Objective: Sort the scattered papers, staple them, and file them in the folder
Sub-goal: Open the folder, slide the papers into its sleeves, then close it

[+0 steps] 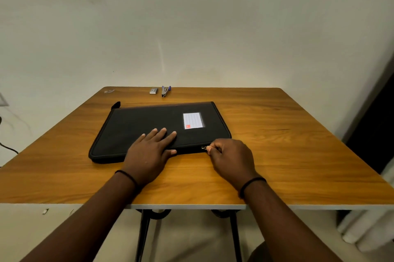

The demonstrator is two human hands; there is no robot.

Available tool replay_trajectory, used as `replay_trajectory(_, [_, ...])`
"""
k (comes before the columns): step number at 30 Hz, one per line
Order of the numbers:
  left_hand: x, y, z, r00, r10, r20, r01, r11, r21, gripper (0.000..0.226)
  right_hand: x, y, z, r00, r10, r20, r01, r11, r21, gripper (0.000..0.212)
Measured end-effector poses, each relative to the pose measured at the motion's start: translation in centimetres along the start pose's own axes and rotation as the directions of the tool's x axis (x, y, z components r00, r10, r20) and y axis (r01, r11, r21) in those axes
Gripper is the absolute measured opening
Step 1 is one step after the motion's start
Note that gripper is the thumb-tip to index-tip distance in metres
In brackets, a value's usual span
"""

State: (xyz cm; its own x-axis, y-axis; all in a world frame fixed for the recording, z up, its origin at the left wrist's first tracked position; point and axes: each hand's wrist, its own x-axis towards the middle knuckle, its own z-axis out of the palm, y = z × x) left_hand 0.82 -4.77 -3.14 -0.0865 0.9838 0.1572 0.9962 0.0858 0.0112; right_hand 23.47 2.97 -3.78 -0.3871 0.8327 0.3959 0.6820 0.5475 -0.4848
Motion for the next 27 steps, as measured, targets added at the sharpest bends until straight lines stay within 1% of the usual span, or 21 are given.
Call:
replay_trajectory(2, [-0.5,-1.5,-0.2,1.0,0.001,-0.02,-0.002,0.999,-0.046,0.078,-0.1,0.6,-0.5,0.998,0.048,-0.029,-0.048,0.999,-0.017,0.021])
replay_trajectory(5, [-1.3,-3.8,-0.1,0.999,0.022,-0.027,-0.024,0.996,-0.082,0.081,0.0,1.9,-1.2,0.985,0.159,-0.067,-0.159,0.987,0.012,0.023])
replay_trajectory(8, [-1.9,-4.8,-0.1,0.998,0.053,-0.045,-0.058,0.991,-0.119,0.089,0.5,2.5,-1.3,0.978,0.196,-0.075,-0.199,0.98,-0.029,0.026])
replay_trajectory(12, [-2.2,-4.5,-0.2,0.997,0.076,-0.031,-0.079,0.991,-0.104,0.092,2.1,2.8,-1.2,0.964,0.255,-0.081,-0.263,0.959,-0.106,0.027])
replay_trajectory(16, [-2.4,-4.2,-0.4,0.995,0.1,-0.022,-0.101,0.99,-0.102,0.091,4.1,3.3,-1.1,0.964,0.253,-0.085,-0.264,0.95,-0.165,0.026])
replay_trajectory(20, [-2.8,-3.9,-0.6,0.991,0.134,-0.025,-0.136,0.982,-0.129,0.089,6.6,3.8,-0.8,0.968,0.232,-0.094,-0.246,0.951,-0.185,0.025])
replay_trajectory(27, [-2.7,-4.4,0.0,0.988,0.147,-0.048,-0.153,0.975,-0.159,0.077,11.5,4.6,1.6,0.963,0.245,-0.112,-0.265,0.938,-0.224,0.026])
